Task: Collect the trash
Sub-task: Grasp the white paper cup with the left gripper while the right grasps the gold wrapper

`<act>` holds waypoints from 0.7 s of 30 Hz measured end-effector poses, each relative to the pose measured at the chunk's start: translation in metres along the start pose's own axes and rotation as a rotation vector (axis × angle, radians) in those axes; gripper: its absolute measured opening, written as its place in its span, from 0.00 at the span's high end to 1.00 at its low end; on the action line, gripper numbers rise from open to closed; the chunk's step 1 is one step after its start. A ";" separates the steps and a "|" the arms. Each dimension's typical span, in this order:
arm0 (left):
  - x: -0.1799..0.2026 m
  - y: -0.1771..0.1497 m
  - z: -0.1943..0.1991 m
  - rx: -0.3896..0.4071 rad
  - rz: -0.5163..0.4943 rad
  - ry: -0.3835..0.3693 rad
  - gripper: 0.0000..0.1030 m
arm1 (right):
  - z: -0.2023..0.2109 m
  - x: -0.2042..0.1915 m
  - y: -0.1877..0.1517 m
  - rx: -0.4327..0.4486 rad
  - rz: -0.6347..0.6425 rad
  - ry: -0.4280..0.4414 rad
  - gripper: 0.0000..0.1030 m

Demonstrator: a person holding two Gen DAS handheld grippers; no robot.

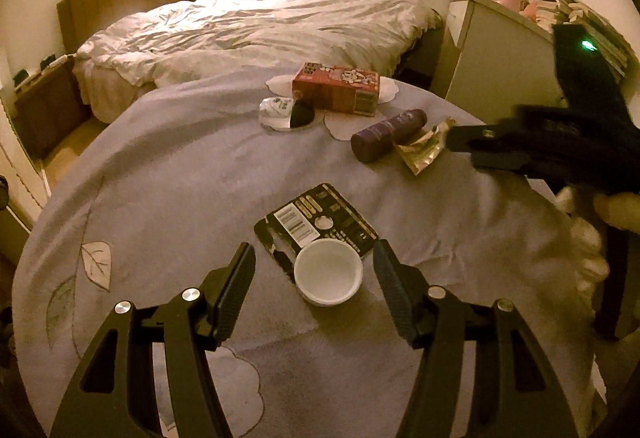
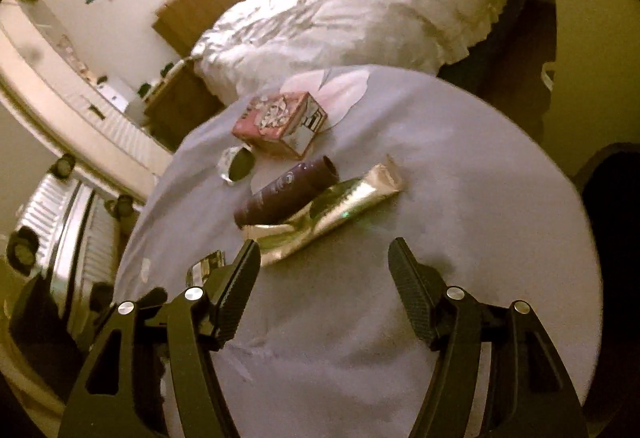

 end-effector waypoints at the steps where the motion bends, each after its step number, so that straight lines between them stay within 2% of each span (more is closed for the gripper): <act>1: 0.001 -0.001 -0.001 -0.003 0.002 -0.005 0.46 | -0.006 -0.001 0.002 -0.004 -0.006 -0.005 0.37; 3: 0.000 -0.003 -0.004 -0.014 0.005 -0.017 0.54 | -0.013 -0.001 0.005 0.003 -0.002 -0.031 0.43; 5: 0.000 -0.004 -0.008 -0.022 0.010 -0.022 0.61 | -0.017 0.000 0.009 0.005 0.002 -0.049 0.58; 6: 0.000 -0.005 -0.009 -0.025 0.013 -0.025 0.65 | -0.020 0.000 0.010 0.004 0.005 -0.059 0.63; 8: -0.001 -0.005 -0.008 -0.020 0.021 -0.030 0.65 | -0.023 0.002 0.011 0.008 0.014 -0.074 0.74; 11: -0.001 -0.005 -0.007 -0.016 0.031 -0.032 0.65 | -0.023 0.005 0.009 0.010 0.021 -0.077 0.86; 14: 0.000 -0.004 -0.003 0.002 0.031 -0.031 0.65 | -0.017 0.008 0.007 0.030 0.028 -0.069 0.91; 21: 0.008 0.007 0.011 0.042 0.021 -0.046 0.65 | 0.019 0.009 0.001 0.116 0.035 -0.035 0.93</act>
Point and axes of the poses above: each gripper's, at about its wrist camera, not at the fingertips, and z roughly against the way its jaws point, x to its right, y to its top, the point moved 6 cm from there along -z, roughly the way its jaws point, and after that the axes turned 4 degrees about x, right-handed, at the moved point
